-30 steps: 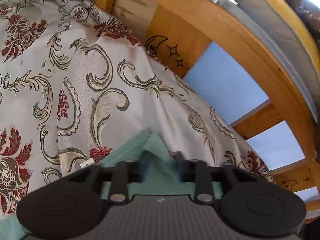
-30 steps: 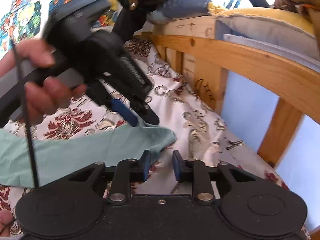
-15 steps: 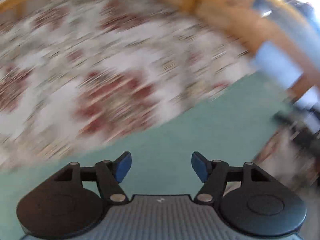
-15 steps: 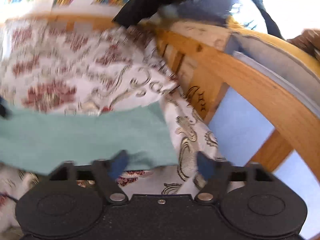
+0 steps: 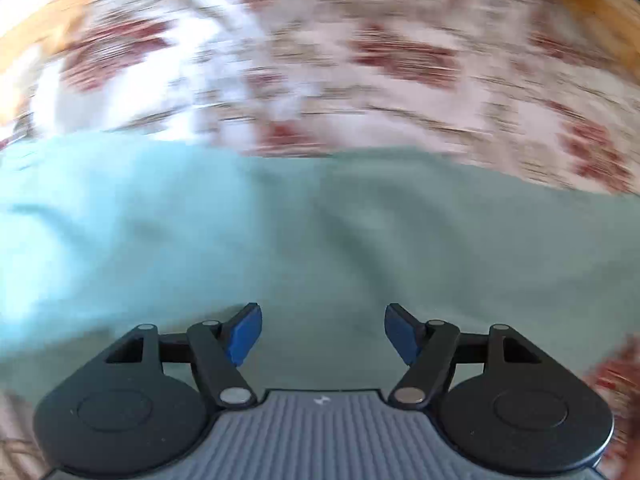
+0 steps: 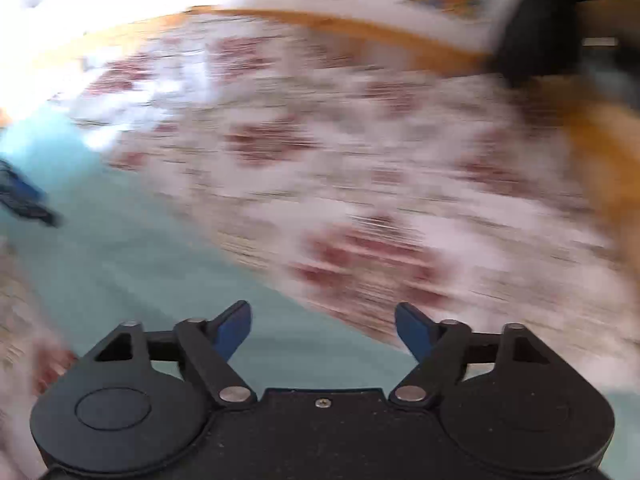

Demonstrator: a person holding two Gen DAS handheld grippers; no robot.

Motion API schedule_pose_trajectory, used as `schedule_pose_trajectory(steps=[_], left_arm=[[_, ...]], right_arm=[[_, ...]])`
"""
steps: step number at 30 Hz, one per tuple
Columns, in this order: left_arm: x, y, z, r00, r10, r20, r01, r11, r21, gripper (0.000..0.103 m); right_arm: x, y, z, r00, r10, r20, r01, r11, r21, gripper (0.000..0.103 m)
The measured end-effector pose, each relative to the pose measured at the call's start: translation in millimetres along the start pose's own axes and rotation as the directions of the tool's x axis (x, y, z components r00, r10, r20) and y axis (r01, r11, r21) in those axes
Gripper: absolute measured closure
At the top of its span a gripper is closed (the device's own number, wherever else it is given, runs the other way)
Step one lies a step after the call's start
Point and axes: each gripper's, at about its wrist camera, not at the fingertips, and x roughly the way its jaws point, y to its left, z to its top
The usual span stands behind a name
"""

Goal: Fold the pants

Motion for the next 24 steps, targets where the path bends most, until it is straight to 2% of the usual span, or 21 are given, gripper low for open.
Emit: schedule_pose_trajectory(steps=[1, 2, 3, 5, 6, 8, 9, 10, 11, 12, 14, 15, 16, 18, 19, 21, 23, 24], left_arm=[[3, 15, 0, 0.999, 0.038, -0.010, -0.038, 0.998, -0.042, 0.036], [2, 30, -3, 1.000, 0.030, -0.008, -0.031, 0.996, -0.082, 0.046], [0, 43, -7, 1.000, -0.003, 0.006, 0.004, 0.993, -0.120, 0.049], [-6, 58, -14, 0.999, -0.043, 0.020, 0.045, 0.987, -0.153, 0.055], [-8, 62, -17, 0.998, -0.054, 0.025, 0.057, 0.987, -0.148, 0.055], [-15, 61, -22, 0.997, -0.060, 0.049, 0.066, 0.989, -0.133, 0.051], [-17, 59, -23, 0.996, -0.059, 0.072, 0.068, 0.989, -0.128, 0.047], [-19, 58, -22, 0.993, -0.060, 0.098, 0.071, 0.990, -0.120, 0.035], [-21, 52, -19, 0.990, -0.059, 0.128, 0.072, 0.992, -0.101, 0.026], [-24, 45, -13, 0.984, -0.062, 0.167, 0.073, 0.995, -0.063, 0.026], [-33, 31, -3, 0.962, -0.094, 0.256, 0.083, 0.995, 0.054, 0.025], [-36, 24, 3, 0.952, -0.099, 0.291, 0.071, 0.992, 0.104, 0.024], [-37, 17, 9, 0.942, -0.101, 0.320, 0.053, 0.986, 0.157, 0.020], [-30, 4, 20, 0.921, -0.118, 0.372, 0.005, 0.957, 0.291, 0.017], [-23, -1, 26, 0.917, -0.122, 0.379, -0.017, 0.939, 0.343, 0.017], [-4, -8, 37, 0.930, -0.136, 0.341, -0.020, 0.909, 0.417, 0.026], [12, -14, 42, 0.949, -0.161, 0.270, 0.021, 0.890, 0.456, 0.066], [16, -16, 41, 0.955, -0.181, 0.235, 0.050, 0.879, 0.474, 0.069]], right_arm=[[18, 14, 10, 0.998, 0.054, -0.027, -0.055, 0.998, -0.020, 0.028], [33, 23, 17, 0.994, 0.091, -0.064, -0.094, 0.995, -0.041, 0.028], [52, 34, 19, 0.983, 0.120, -0.141, -0.131, 0.989, -0.071, 0.031], [75, 43, 15, 0.960, 0.095, -0.265, -0.131, 0.984, -0.120, 0.036], [78, 45, 12, 0.951, 0.068, -0.300, -0.116, 0.983, -0.145, 0.036], [68, 41, 18, 0.952, 0.091, -0.292, -0.129, 0.985, -0.115, 0.035], [61, 39, 27, 0.950, 0.148, -0.275, -0.172, 0.983, -0.066, 0.026], [58, 36, 41, 0.942, 0.219, -0.254, -0.229, 0.973, -0.010, 0.016], [59, 36, 56, 0.932, 0.281, -0.227, -0.283, 0.959, 0.028, 0.013], [64, 39, 71, 0.924, 0.324, -0.203, -0.322, 0.946, 0.041, 0.013], [84, 47, 103, 0.889, 0.429, -0.159, -0.425, 0.903, 0.056, 0.013], [97, 51, 115, 0.877, 0.454, -0.155, -0.452, 0.890, 0.049, 0.013], [108, 57, 125, 0.874, 0.460, -0.157, -0.462, 0.887, 0.029, 0.014], [129, 65, 140, 0.871, 0.463, -0.162, -0.471, 0.882, -0.008, 0.017], [140, 67, 145, 0.866, 0.470, -0.170, -0.478, 0.878, -0.008, 0.018], [155, 67, 150, 0.864, 0.475, -0.166, -0.481, 0.877, 0.007, 0.020], [166, 66, 151, 0.859, 0.487, -0.161, -0.490, 0.871, 0.024, 0.020], [168, 65, 150, 0.852, 0.498, -0.161, -0.500, 0.865, 0.030, 0.020]])
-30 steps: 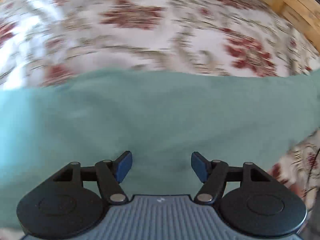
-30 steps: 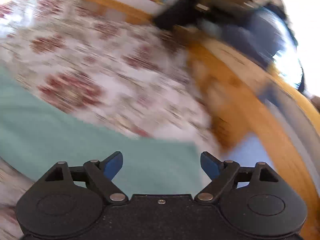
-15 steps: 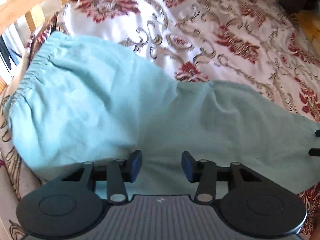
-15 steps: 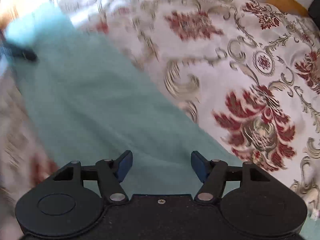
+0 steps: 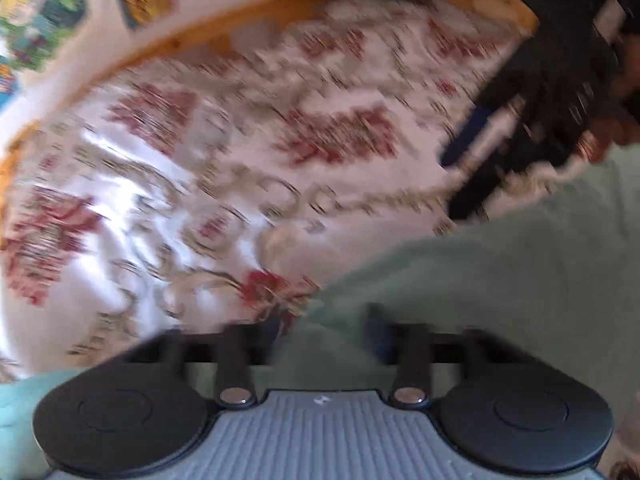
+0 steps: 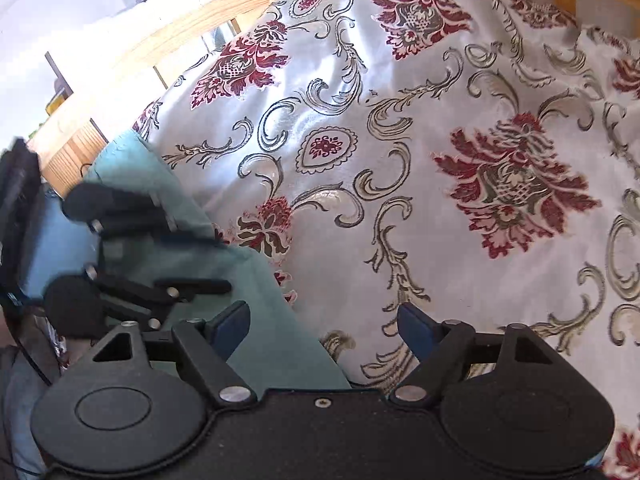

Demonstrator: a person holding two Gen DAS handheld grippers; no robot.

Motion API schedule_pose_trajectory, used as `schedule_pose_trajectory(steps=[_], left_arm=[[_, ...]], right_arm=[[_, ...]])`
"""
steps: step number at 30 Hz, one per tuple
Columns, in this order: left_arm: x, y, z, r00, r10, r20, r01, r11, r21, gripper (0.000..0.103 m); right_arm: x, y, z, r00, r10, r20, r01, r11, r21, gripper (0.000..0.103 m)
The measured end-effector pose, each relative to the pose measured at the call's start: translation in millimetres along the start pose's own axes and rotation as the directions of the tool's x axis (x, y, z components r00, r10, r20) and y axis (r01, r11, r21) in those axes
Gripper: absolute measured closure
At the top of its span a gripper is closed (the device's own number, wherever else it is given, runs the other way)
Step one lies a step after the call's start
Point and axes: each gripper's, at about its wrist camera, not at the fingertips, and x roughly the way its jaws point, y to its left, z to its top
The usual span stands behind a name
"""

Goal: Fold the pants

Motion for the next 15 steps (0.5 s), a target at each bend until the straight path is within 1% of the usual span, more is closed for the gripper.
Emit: schedule_pose_trajectory(steps=[2, 3, 4, 5, 7, 8, 9, 10, 12, 14, 15], left_arm=[[-2, -8, -11, 1.000, -0.031, 0.002, 0.031, 0.998, 0.047, 0.069], [-3, -12, -14, 0.999, -0.032, 0.004, 0.031, 0.996, 0.081, 0.068], [-4, -14, -18, 1.000, -0.028, 0.010, 0.027, 0.995, 0.101, 0.066], [-2, -14, -21, 1.000, -0.029, 0.012, 0.028, 0.995, 0.099, 0.062], [2, -9, -22, 0.999, -0.044, 0.000, 0.044, 0.998, 0.053, 0.063], [5, -6, -22, 0.999, -0.043, -0.012, 0.043, 0.999, 0.023, 0.076], [7, -4, -23, 0.999, -0.022, -0.029, 0.022, 1.000, -0.002, 0.088], [10, -1, -23, 0.999, 0.010, -0.050, -0.010, 1.000, -0.013, 0.097], [9, 3, -24, 0.999, -0.010, -0.052, 0.008, 0.999, -0.051, 0.100], [2, 3, -26, 0.999, -0.012, -0.053, 0.009, 0.998, -0.059, 0.101], [-2, 2, -28, 0.998, -0.016, -0.053, 0.012, 0.997, -0.071, 0.101]], right_arm=[[2, -3, -2, 1.000, 0.025, -0.001, -0.025, 1.000, 0.008, 0.020], [5, -4, -2, 0.999, 0.035, -0.002, -0.035, 0.999, 0.017, 0.020], [6, -6, -2, 0.999, 0.043, 0.000, -0.043, 0.999, 0.029, 0.020], [8, -7, -3, 0.999, 0.049, 0.002, -0.049, 0.998, 0.039, 0.020], [11, -6, -3, 0.998, 0.055, 0.007, -0.056, 0.997, 0.046, 0.021], [11, -5, -3, 0.998, 0.056, 0.012, -0.056, 0.998, 0.042, 0.021], [11, -4, -3, 0.998, 0.057, 0.018, -0.058, 0.998, 0.039, 0.022], [11, -3, -4, 0.998, 0.059, 0.022, -0.060, 0.997, 0.038, 0.023], [11, 0, -4, 0.997, 0.069, 0.022, -0.070, 0.997, 0.032, 0.026], [12, 1, -4, 0.996, 0.085, 0.014, -0.086, 0.996, 0.024, 0.032], [13, 1, -2, 0.994, 0.105, 0.008, -0.105, 0.994, 0.031, 0.038]])
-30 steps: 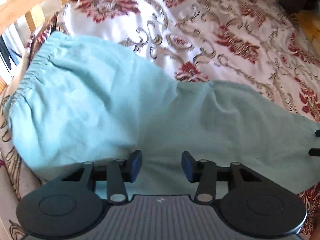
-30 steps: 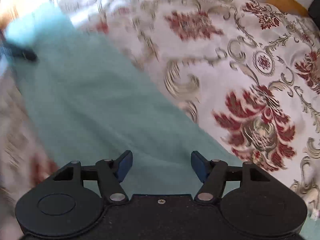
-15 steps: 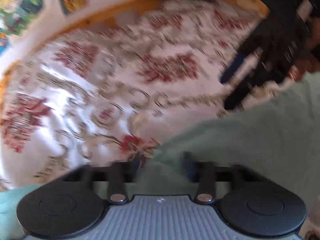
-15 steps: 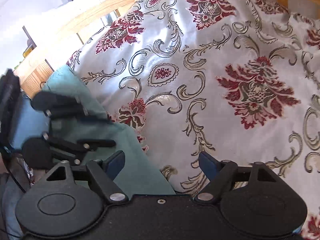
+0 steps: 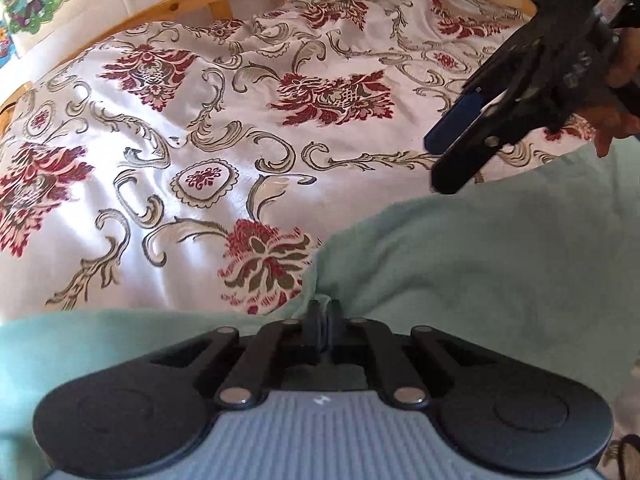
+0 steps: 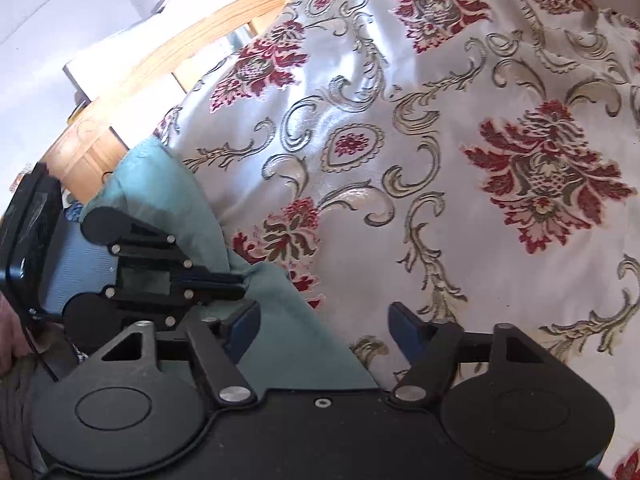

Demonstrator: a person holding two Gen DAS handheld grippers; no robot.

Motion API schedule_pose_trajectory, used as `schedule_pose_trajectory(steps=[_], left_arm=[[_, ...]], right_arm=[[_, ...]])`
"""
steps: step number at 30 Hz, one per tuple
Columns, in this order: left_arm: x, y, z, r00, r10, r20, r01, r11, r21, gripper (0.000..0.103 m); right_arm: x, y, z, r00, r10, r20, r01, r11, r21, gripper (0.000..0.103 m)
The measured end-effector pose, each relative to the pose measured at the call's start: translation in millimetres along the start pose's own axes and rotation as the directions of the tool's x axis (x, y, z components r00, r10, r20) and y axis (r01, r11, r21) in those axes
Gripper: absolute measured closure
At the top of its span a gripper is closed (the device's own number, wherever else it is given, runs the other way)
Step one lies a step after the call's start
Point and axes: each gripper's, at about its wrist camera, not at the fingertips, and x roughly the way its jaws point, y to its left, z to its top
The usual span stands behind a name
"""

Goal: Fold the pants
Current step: 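Grasp the waistband with the left tool while the right tool grasps the fabric beside it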

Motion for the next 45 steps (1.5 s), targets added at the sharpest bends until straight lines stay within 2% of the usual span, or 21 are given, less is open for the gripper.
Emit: schedule_pose_trajectory(steps=[1, 4, 8, 11, 13, 15, 19, 20, 22, 23, 27, 28, 29, 30, 33, 37, 39, 42, 45], left_arm=[[-4, -1, -2, 1.000, -0.004, -0.004, 0.004, 1.000, -0.010, 0.101], [-15, -8, -8, 1.000, 0.009, 0.010, -0.009, 1.000, -0.009, 0.101], [-31, -17, -19, 0.997, 0.028, 0.067, -0.029, 0.999, 0.018, 0.101], [-41, -20, -27, 0.995, 0.032, 0.097, -0.034, 0.999, 0.016, 0.101], [-45, -21, -29, 0.994, 0.034, 0.105, -0.037, 0.999, 0.027, 0.101], [-47, -23, -33, 0.993, 0.034, 0.109, -0.038, 0.999, 0.036, 0.101], [-48, -25, -37, 0.994, 0.036, 0.101, -0.041, 0.998, 0.054, 0.101], [-48, -25, -38, 0.994, 0.036, 0.099, -0.042, 0.998, 0.056, 0.101], [-48, -26, -38, 0.994, 0.037, 0.099, -0.043, 0.997, 0.059, 0.101], [-48, -26, -38, 0.995, 0.037, 0.098, -0.043, 0.997, 0.058, 0.101], [-48, -26, -39, 0.994, 0.038, 0.099, -0.043, 0.998, 0.055, 0.100], [-48, -25, -39, 0.994, 0.036, 0.099, -0.042, 0.998, 0.053, 0.100], [-48, -25, -38, 0.994, 0.035, 0.099, -0.040, 0.998, 0.052, 0.100], [-48, -24, -38, 0.994, 0.034, 0.100, -0.040, 0.998, 0.051, 0.100], [-48, -23, -39, 0.994, 0.032, 0.105, -0.037, 0.998, 0.046, 0.100], [-50, -23, -40, 0.992, 0.027, 0.120, -0.033, 0.998, 0.050, 0.100], [-51, -23, -41, 0.992, 0.018, 0.122, -0.025, 0.998, 0.055, 0.100], [-53, -23, -44, 0.993, -0.002, 0.122, -0.007, 0.997, 0.074, 0.100], [-56, -23, -49, 0.993, -0.035, 0.109, 0.025, 0.995, 0.096, 0.100]], right_arm=[[1, -1, 2, 1.000, 0.029, -0.006, -0.029, 0.999, 0.017, 0.046], [9, -5, 7, 0.990, 0.135, -0.041, -0.131, 0.987, 0.094, 0.059], [23, -1, 12, 0.971, 0.220, -0.089, -0.206, 0.968, 0.146, 0.063], [32, 12, 12, 0.972, 0.188, -0.140, -0.178, 0.981, 0.081, 0.071], [35, 21, 9, 0.971, 0.169, -0.171, -0.165, 0.986, 0.041, 0.095], [36, 31, 6, 0.971, 0.147, -0.189, -0.151, 0.989, -0.006, 0.103], [29, 48, 0, 0.968, 0.125, -0.218, -0.147, 0.985, -0.087, 0.103], [27, 51, 1, 0.972, 0.106, -0.210, -0.132, 0.985, -0.114, 0.100], [23, 53, 5, 0.985, 0.049, -0.163, -0.077, 0.983, -0.170, 0.072], [25, 51, 8, 0.985, 0.042, -0.168, -0.070, 0.984, -0.165, 0.069], [47, 33, 13, 0.964, 0.070, -0.257, -0.102, 0.988, -0.113, 0.070], [50, 31, 12, 0.960, 0.082, -0.269, -0.115, 0.988, -0.106, 0.075], [53, 30, 11, 0.957, 0.092, -0.276, -0.123, 0.988, -0.098, 0.082], [53, 30, 8, 0.957, 0.096, -0.273, -0.127, 0.987, -0.098, 0.103], [39, 42, 5, 0.975, 0.064, -0.211, -0.100, 0.981, -0.164, 0.103], [-7, 81, 4, 0.994, 0.036, -0.103, -0.063, 0.960, -0.272, 0.103], [-18, 111, -14, 0.993, 0.043, -0.107, -0.078, 0.933, -0.351, 0.103], [-3, 129, -47, 0.983, 0.060, -0.173, -0.118, 0.932, -0.344, 0.103], [17, 125, -69, 0.975, 0.068, -0.211, -0.128, 0.950, -0.285, 0.102]])
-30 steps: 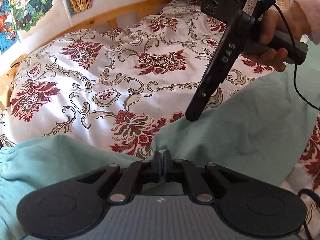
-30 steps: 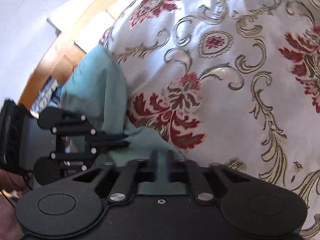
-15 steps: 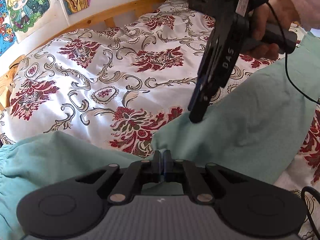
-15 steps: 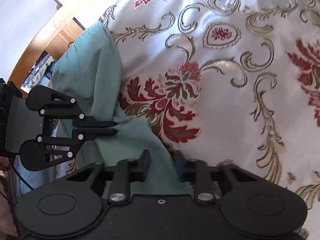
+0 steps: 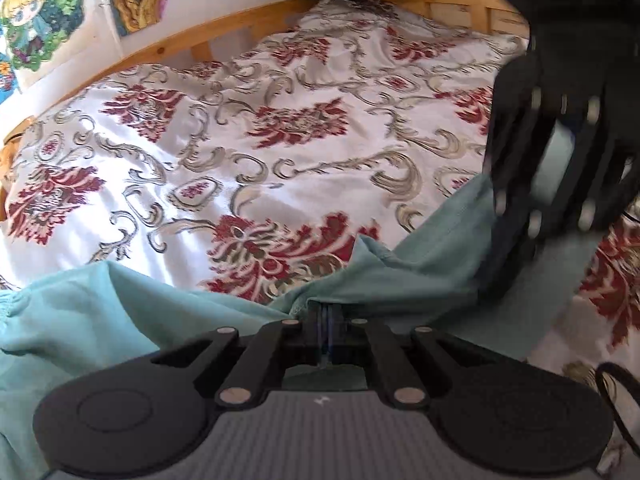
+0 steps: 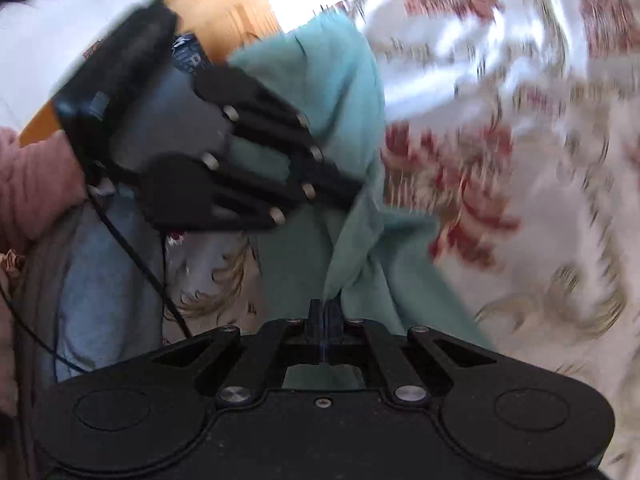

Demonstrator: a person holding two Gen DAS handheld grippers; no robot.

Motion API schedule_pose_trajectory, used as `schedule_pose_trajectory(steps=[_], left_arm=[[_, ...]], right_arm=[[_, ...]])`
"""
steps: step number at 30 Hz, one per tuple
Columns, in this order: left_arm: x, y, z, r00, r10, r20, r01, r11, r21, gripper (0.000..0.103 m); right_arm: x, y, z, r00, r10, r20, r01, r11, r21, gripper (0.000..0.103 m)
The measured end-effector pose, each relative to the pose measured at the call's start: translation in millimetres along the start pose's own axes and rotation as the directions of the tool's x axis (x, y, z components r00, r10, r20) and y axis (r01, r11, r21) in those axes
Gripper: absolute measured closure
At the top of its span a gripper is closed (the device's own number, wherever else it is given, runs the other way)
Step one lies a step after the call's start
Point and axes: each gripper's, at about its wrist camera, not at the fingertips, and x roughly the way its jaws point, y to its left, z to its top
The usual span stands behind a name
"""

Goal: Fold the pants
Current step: 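Grasp the waistband with the left tool while the right tool grasps the fabric beside it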

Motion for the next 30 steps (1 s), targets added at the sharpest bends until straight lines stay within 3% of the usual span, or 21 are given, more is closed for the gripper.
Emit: schedule_pose_trajectory(steps=[4, 9, 14, 16, 17, 18, 22, 25, 28, 30], left_arm=[[1, -6, -5, 1.000, 0.017, -0.014, -0.016, 0.999, 0.042, 0.100], [1, -8, -5, 1.000, 0.021, -0.012, -0.020, 0.999, 0.050, 0.100], [-1, -8, -5, 1.000, 0.027, -0.007, -0.027, 0.998, 0.056, 0.100], [-1, -8, -5, 1.000, 0.026, -0.006, -0.026, 0.998, 0.055, 0.100], [-1, -7, -5, 1.000, 0.026, -0.004, -0.026, 0.998, 0.053, 0.100], [-2, -7, -5, 1.000, 0.026, -0.001, -0.026, 0.998, 0.051, 0.100], [-3, 4, -3, 0.999, 0.025, 0.032, -0.025, 1.000, 0.005, 0.095], [-2, 24, 1, 0.998, 0.026, 0.064, -0.020, 0.996, -0.093, 0.091], [2, 51, -3, 0.998, 0.019, 0.052, -0.007, 0.976, -0.220, 0.090], [4, 64, -10, 0.999, 0.044, 0.022, -0.036, 0.959, -0.282, 0.090]], right_arm=[[-9, -22, -1, 0.996, 0.036, 0.081, -0.048, 0.986, 0.157, 0.082], [-24, -67, 14, 0.978, 0.087, 0.191, -0.157, 0.906, 0.392, 0.070], [10, -93, 25, 0.961, 0.200, 0.193, -0.275, 0.786, 0.554, 0.070], [21, -102, 26, 0.951, 0.231, 0.206, -0.310, 0.718, 0.624, 0.073], [24, -105, 24, 0.949, 0.229, 0.215, -0.314, 0.691, 0.651, 0.080], [25, -109, 24, 0.949, 0.215, 0.230, -0.315, 0.670, 0.672, 0.100], [12, -119, 32, 0.958, 0.110, 0.265, -0.265, 0.693, 0.671, 0.102], [-6, -134, 45, 0.953, 0.018, 0.302, -0.223, 0.715, 0.663, 0.102], [-12, -153, 61, 0.954, -0.089, 0.287, -0.122, 0.757, 0.642, 0.102], [-10, -168, 65, 0.954, -0.152, 0.260, -0.046, 0.779, 0.625, 0.102]])
